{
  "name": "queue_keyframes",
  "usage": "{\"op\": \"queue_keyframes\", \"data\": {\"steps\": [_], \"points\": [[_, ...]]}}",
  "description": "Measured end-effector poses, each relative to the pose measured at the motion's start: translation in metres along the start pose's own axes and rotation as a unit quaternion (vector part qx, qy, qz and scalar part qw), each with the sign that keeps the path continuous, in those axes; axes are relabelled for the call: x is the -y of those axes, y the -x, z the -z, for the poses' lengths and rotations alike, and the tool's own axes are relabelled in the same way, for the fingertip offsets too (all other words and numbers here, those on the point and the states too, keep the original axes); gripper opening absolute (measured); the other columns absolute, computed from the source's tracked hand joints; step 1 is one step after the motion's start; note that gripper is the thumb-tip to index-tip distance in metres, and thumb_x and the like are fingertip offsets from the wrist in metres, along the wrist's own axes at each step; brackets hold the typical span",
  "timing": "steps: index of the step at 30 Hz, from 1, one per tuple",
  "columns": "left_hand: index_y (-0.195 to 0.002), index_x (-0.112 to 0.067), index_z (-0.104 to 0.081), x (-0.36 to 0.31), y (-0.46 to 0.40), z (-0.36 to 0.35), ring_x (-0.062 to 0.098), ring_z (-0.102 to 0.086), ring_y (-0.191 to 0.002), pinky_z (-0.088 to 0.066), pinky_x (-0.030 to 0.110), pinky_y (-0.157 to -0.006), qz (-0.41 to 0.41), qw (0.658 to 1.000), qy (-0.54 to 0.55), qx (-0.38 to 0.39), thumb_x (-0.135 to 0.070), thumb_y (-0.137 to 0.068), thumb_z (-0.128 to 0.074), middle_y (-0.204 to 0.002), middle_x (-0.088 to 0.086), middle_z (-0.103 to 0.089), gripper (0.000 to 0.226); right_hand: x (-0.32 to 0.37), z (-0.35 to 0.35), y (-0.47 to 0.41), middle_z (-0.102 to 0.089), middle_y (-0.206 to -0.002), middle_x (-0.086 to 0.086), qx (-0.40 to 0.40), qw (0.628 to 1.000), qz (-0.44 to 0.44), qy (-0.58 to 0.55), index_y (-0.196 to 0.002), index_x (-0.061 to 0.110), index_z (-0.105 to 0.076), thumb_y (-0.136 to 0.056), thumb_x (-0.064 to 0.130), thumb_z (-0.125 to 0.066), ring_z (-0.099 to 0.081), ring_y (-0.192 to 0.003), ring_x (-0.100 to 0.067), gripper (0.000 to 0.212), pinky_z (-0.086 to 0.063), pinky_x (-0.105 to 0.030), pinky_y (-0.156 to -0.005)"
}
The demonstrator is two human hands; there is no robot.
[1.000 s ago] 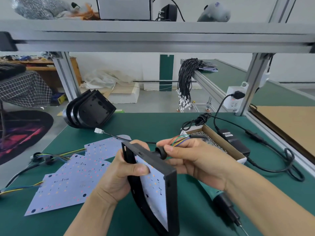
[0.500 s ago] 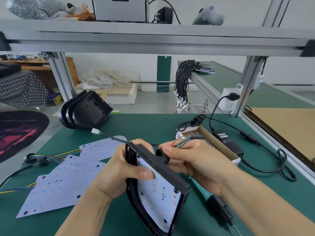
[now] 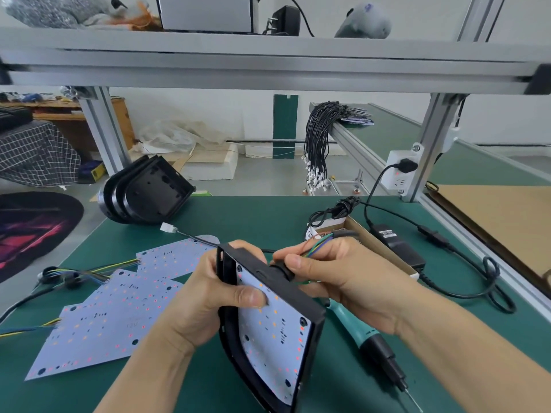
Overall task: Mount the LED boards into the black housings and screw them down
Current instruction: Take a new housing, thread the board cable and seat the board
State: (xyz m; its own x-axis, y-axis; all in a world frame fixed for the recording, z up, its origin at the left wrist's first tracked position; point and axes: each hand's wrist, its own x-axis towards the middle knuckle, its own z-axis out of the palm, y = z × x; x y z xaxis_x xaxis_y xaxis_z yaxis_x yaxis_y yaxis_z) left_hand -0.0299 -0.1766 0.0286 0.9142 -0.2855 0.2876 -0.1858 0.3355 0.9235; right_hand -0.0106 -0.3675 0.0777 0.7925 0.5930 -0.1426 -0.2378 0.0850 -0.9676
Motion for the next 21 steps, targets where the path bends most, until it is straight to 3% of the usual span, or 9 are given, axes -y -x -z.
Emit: {"op": "queue_keyframes", "data": {"steps": [6,9,13,16,19,21], "points": [[-0.066,-0.013,-0.066,0.000,0.002,-0.003,0.017,-0.057,-0.056,-0.047,0.019,-0.056,-0.006,0.998,-0.025,-0.054,-0.004,-0.043,-0.078,-0.060,0.002,-0.059,0.027,-0.004,-0.007,0.004,-0.071,-0.069,-0.005,-0.031,0.999,-0.004,-0.031,-0.096,0.002,-0.071,-0.080,0.010,-0.064,-0.065,-0.055,-0.008,0.019,-0.051,-0.015,-0.054],[-0.066,-0.013,-0.066,0.000,0.003,-0.005,0.016,-0.056,-0.056,-0.046,0.018,-0.054,-0.024,0.994,-0.039,-0.095,-0.006,-0.041,-0.080,-0.061,0.000,-0.057,0.029,-0.013,-0.014,0.005,-0.074,-0.086,-0.013,-0.076,0.996,0.022,-0.047,-0.086,0.009,-0.077,-0.066,0.017,-0.071,-0.068,-0.073,-0.018,0.023,-0.057,-0.026,-0.070],[-0.064,-0.013,-0.066,0.000,0.009,-0.007,0.013,-0.053,-0.055,-0.043,0.015,-0.053,-0.062,0.989,-0.056,-0.122,-0.008,-0.041,-0.081,-0.060,-0.003,-0.056,0.028,-0.020,-0.022,0.011,-0.075,-0.096,-0.008,-0.083,0.994,0.033,-0.068,-0.087,0.018,-0.079,-0.059,0.030,-0.074,-0.068,-0.087,-0.019,0.031,-0.051,-0.033,-0.087],[-0.064,-0.013,-0.065,-0.001,0.011,-0.005,0.012,-0.052,-0.056,-0.042,0.014,-0.054,-0.077,0.988,-0.072,-0.114,-0.009,-0.042,-0.082,-0.062,-0.006,-0.054,0.028,-0.016,-0.018,0.010,-0.075,-0.097,-0.006,-0.038,0.995,-0.017,-0.095,-0.093,0.016,-0.078,-0.066,0.029,-0.070,-0.068,-0.084,-0.015,0.031,-0.049,-0.026,-0.076],[-0.064,-0.015,-0.065,-0.003,0.012,-0.004,0.010,-0.052,-0.057,-0.042,0.014,-0.055,-0.086,0.988,-0.091,-0.093,-0.013,-0.042,-0.085,-0.064,-0.007,-0.054,0.030,-0.007,-0.013,0.004,-0.074,-0.081,-0.001,-0.007,0.992,-0.048,-0.119,-0.082,0.013,-0.079,-0.066,0.020,-0.067,-0.067,-0.066,-0.008,0.021,-0.052,-0.016,-0.059],[-0.066,-0.016,-0.066,-0.002,0.013,-0.003,0.011,-0.053,-0.059,-0.043,0.015,-0.056,-0.085,0.988,-0.090,-0.094,-0.024,-0.039,-0.092,-0.064,-0.006,-0.056,0.038,-0.005,-0.011,-0.001,-0.073,-0.073,-0.001,0.006,0.991,-0.053,-0.126,-0.074,0.012,-0.079,-0.065,0.013,-0.067,-0.066,-0.058,-0.007,0.016,-0.052,-0.016,-0.056]]}}
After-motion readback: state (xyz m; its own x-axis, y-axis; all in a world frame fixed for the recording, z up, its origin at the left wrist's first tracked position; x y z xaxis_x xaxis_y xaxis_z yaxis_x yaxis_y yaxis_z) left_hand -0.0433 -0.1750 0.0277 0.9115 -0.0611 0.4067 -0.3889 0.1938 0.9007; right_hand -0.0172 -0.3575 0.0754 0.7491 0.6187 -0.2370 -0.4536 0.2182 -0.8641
